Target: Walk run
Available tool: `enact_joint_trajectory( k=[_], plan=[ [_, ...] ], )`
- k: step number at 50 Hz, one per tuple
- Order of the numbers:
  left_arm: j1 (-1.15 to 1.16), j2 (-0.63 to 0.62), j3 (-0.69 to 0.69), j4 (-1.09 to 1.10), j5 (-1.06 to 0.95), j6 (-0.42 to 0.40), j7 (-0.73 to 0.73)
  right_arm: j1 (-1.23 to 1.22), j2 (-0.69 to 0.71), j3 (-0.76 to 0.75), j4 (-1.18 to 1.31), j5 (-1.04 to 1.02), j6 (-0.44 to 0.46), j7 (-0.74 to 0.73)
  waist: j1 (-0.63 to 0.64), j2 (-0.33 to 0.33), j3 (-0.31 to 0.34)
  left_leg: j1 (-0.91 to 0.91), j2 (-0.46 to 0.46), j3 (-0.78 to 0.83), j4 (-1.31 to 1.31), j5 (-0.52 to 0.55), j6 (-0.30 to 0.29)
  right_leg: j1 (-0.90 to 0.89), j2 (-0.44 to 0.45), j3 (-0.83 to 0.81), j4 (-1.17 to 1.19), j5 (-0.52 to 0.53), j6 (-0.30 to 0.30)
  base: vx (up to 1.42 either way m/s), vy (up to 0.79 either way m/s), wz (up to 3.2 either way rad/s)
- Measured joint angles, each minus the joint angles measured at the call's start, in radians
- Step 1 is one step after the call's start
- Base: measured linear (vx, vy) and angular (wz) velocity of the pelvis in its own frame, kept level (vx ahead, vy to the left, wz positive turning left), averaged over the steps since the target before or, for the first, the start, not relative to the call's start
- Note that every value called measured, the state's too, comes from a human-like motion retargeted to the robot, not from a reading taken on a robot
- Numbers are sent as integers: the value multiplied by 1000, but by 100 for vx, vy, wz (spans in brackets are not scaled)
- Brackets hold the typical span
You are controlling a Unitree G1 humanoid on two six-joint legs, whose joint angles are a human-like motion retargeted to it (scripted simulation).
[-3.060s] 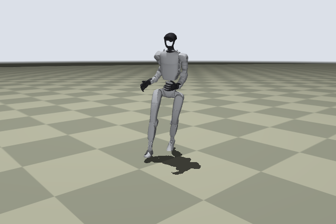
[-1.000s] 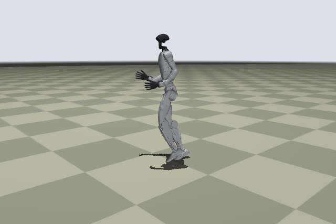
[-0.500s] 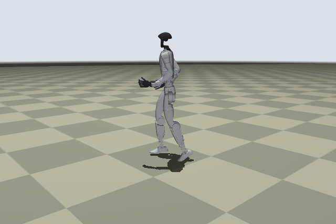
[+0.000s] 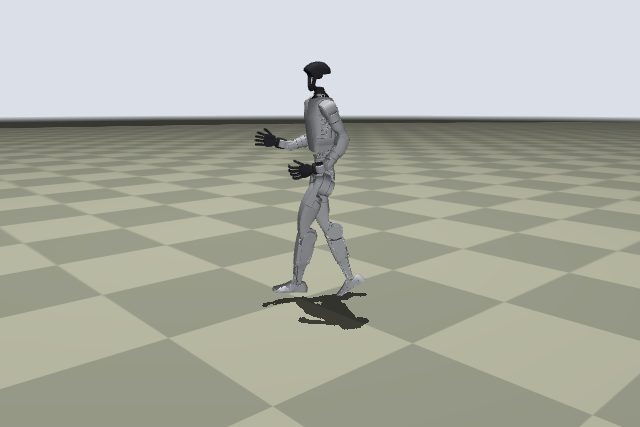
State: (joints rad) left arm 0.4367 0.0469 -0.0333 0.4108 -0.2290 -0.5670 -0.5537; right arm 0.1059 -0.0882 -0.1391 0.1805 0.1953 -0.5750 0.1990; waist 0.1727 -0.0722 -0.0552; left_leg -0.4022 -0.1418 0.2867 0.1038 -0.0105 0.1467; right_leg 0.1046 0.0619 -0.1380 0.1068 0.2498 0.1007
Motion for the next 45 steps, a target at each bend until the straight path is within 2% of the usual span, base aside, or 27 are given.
enact_joint_trajectory(
  k=[1,2,3,4,5,6,7,8,9,10,13,15,17,20,22,23,25,27,28,30,32,33,35,36,41,43,45],
  plan=[
    [-1,3,9,-11,5,0,4,-3,-19,11,-15,-15,10,11,16,-17,2,-2,32,85,15,63,69,19,6,2,21,22,30,111,-60,5],
    [-3,7,16,-21,10,0,10,-6,-37,19,-26,-29,19,24,26,-32,-1,3,61,152,43,71,115,32,12,-9,52,45,65,150,-97,-3],
    [-10,11,20,-32,13,2,18,-9,-55,21,-30,-39,29,40,24,-44,-13,19,85,184,98,-30,115,33,19,-46,103,68,113,146,-84,43],
    [-13,10,13,-39,18,1,30,-5,-67,11,-24,-52,33,68,18,-32,-22,-13,82,72,185,-92,115,17,47,-82,175,125,142,127,-48,97],
    [-14,8,1,-44,22,-2,45,4,-75,-4,-12,-65,33,102,10,-8,-29,-69,65,-112,288,-135,115,-8,86,-117,257,199,161,92,12,106],
    [-42,-14,28,-33,16,12,47,-1,-74,-7,18,-90,33,131,-12,25,-34,-100,82,-153,360,-156,115,-63,120,-67,376,237,161,83,34,103],
    [-69,-36,46,-24,12,25,52,-4,-72,-11,49,-115,35,152,-31,58,-39,-107,107,-166,414,-177,115,-113,169,5,485,249,161,95,33,112],
    [-94,-57,44,-15,11,35,65,-1,-64,-16,78,-140,42,156,-45,93,-42,-67,148,-121,433,-198,115,-151,247,119,573,209,161,98,37,139],
    [-113,-72,21,-8,2,38,87,15,-62,-21,100,-160,44,150,-42,129,-46,-25,162,-117,423,-207,115,-193,267,175,636,160,161,91,52,145],
    [-129,-85,-12,-3,-12,37,115,36,-62,-24,118,-178,43,139,-30,166,-50,18,162,-133,399,-210,115,-237,257,202,685,106,160,76,63,129],
    [-167,-104,-99,18,-107,59,139,152,-42,-65,120,-214,22,115,-36,201,-67,114,75,-235,269,-111,115,-347,65,135,652,9,-64,82,46,209],
    [-193,-98,-139,23,-155,84,116,237,-13,-102,116,-233,10,98,-87,217,-70,170,37,-284,204,-16,115,-407,-36,125,574,-77,-110,74,31,338],
    [-218,-76,-161,9,-166,85,97,309,29,-103,112,-233,0,61,-147,221,-68,229,-6,-366,159,54,111,-437,-63,148,414,-108,-103,64,7,341],
    [-252,-39,-173,-22,-149,77,74,382,95,-86,108,-199,-13,10,-216,188,-53,307,-79,-481,140,127,102,-447,-76,289,145,-166,-32,67,-8,313],
    [-269,-13,-168,-42,-131,73,56,403,124,-69,104,-167,-21,-3,-225,166,-37,349,-112,-551,159,154,86,-449,-86,391,16,-223,-10,68,-17,227],
    [-276,-2,-161,-52,-124,71,50,405,132,-59,101,-155,-22,-4,-217,154,-31,364,-126,-572,176,162,74,-441,-81,471,-35,-264,31,78,-22,158],
    [-284,16,-144,-64,-110,68,37,394,131,-41,95,-140,-19,-5,-192,121,-11,392,-164,-591,244,185,45,-439,-106,496,-77,-242,102,85,-23,125],
    [-279,25,-128,-67,-100,64,34,355,108,-30,97,-148,-8,0,-186,113,-16,376,-186,-593,363,267,-39,-434,-91,467,-17,-216,40,83,-20,138],
    [-273,24,-114,-63,-94,60,30,328,95,-26,103,-159,1,6,-185,122,-26,350,-181,-556,442,325,-115,-446,-97,352,55,-254,0,81,-22,168],
    [-270,-6,-80,-35,-64,54,7,258,71,-41,115,-178,21,15,-201,158,-38,263,-94,-459,609,384,-338,-442,-63,400,139,-332,-23,58,1,252],
    [-257,-72,-52,10,-18,53,26,182,36,-79,144,-169,45,37,-262,166,-33,194,-62,-310,736,391,-409,-417,-168,280,178,-366,9,55,23,302],
    [-237,-95,-46,21,-3,46,55,152,31,-79,150,-162,54,38,-256,148,-37,169,-42,-279,761,360,-409,-386,-170,251,152,-355,-16,59,-20,170],
    [-188,-120,-49,37,-6,38,95,102,28,-81,142,-150,55,28,-212,114,-38,120,68,-114,798,257,-297,-326,-178,175,103,-322,-53,50,-31,93],
    [-162,-130,-48,43,-15,44,93,88,25,-87,126,-145,43,19,-197,100,-33,96,85,-72,783,222,-260,-304,-182,157,82,-296,-53,47,-11,110],
    [-90,-116,-18,51,-44,71,40,60,-19,-74,30,-125,-22,-47,-89,50,-17,-40,104,24,575,46,-131,-179,-206,18,-28,-219,-8,49,-3,117],
    [-87,-92,-8,46,-34,67,37,70,-41,-70,-1,-120,-28,-56,-73,50,-16,-89,111,44,456,-17,-65,-136,-190,-42,-55,-226,3,54,-5,192],
    [-86,-73,1,37,-16,61,47,87,-56,-72,-14,-120,-23,-45,-65,48,-20,-109,135,133,321,-76,-8,-98,-166,-83,-68,-254,7,56,-8,201]
  ],
)
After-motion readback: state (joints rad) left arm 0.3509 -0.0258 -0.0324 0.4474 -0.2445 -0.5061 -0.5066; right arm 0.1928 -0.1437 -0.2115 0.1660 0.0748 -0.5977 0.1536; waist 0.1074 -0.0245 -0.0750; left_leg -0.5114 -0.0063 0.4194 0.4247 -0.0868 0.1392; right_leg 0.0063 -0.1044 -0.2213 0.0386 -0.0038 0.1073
